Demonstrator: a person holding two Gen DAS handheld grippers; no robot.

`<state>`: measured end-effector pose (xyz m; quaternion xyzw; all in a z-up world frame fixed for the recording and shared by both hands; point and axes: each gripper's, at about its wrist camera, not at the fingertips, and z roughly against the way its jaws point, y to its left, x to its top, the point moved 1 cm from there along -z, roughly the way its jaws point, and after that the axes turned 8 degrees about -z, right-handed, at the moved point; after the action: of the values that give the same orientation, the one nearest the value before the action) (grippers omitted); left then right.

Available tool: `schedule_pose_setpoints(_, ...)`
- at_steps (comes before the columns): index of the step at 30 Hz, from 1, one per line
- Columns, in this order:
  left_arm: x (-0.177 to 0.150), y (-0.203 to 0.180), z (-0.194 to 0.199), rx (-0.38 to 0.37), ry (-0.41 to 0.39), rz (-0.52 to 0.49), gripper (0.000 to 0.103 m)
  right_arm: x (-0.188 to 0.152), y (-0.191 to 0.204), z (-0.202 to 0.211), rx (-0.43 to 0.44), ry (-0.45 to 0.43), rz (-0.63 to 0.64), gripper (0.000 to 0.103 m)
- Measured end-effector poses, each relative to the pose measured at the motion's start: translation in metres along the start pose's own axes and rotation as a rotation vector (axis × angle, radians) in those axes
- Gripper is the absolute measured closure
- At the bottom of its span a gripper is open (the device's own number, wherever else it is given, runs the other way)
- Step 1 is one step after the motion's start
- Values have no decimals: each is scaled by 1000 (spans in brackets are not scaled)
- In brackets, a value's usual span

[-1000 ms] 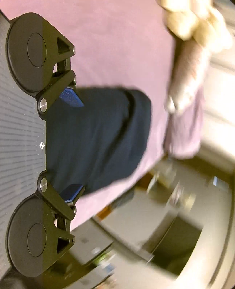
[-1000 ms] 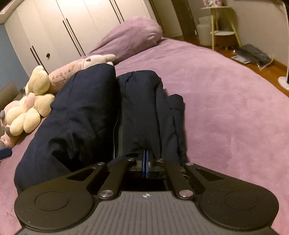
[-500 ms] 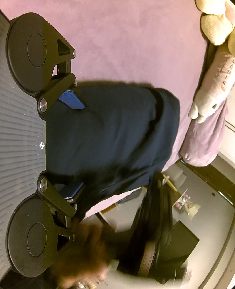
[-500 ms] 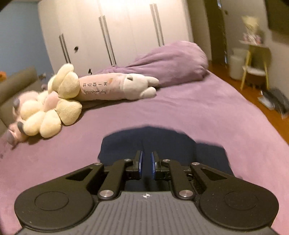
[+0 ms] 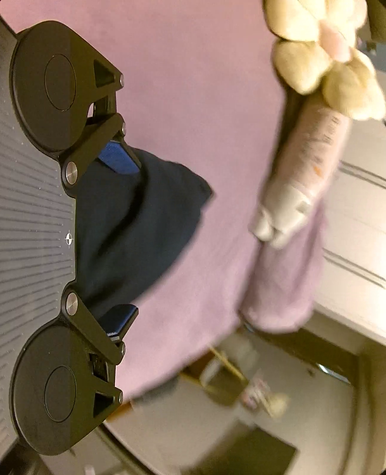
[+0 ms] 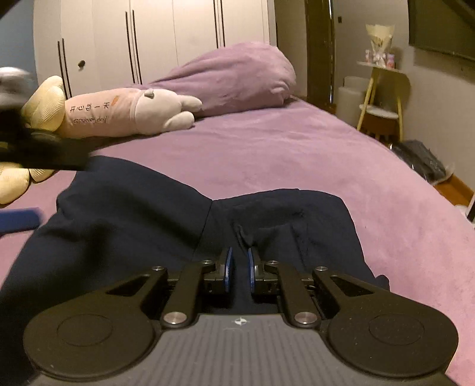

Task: Fold large clothes

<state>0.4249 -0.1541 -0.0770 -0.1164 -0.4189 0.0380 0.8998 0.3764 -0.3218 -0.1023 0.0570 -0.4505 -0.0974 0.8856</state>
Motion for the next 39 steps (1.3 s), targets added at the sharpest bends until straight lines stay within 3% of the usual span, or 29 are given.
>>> schedule_pose_setpoints(3, -22, 6, -26, 96, 26, -23, 1, -10, -5, -13, 14, -25, -25, 94)
schedule_pose_setpoints(8, -28, 9, -41, 118, 26, -21, 0, -20, -6, -14, 13, -61, -4, 94)
schedule_pose_setpoints(16, -19, 24, -10, 70, 89, 23, 0, -4, -1, 11, 17, -53, -10, 91)
schedule_pose_setpoints(18, -26, 29, 5, 38, 88, 41, 0, -5, -3, 33, 16, -79, -22, 83)
schedule_pose_setpoints(21, -46, 28, 16, 33, 37, 38, 0, -29, -12, 56, 17, -141, 4, 83)
schedule_pose_setpoints(26, -47, 21, 6, 84, 70, 14, 0, -41, -18, 47, 26, -164, -12, 83)
schedule_pose_setpoints(33, -56, 38, -8, 19, 66, 91, 0, -47, -20, 37, 28, -189, -17, 83)
schedule_pose_setpoints(39, -54, 34, -9, 31, 74, 79, 0, -45, -20, 35, 22, -185, -18, 83)
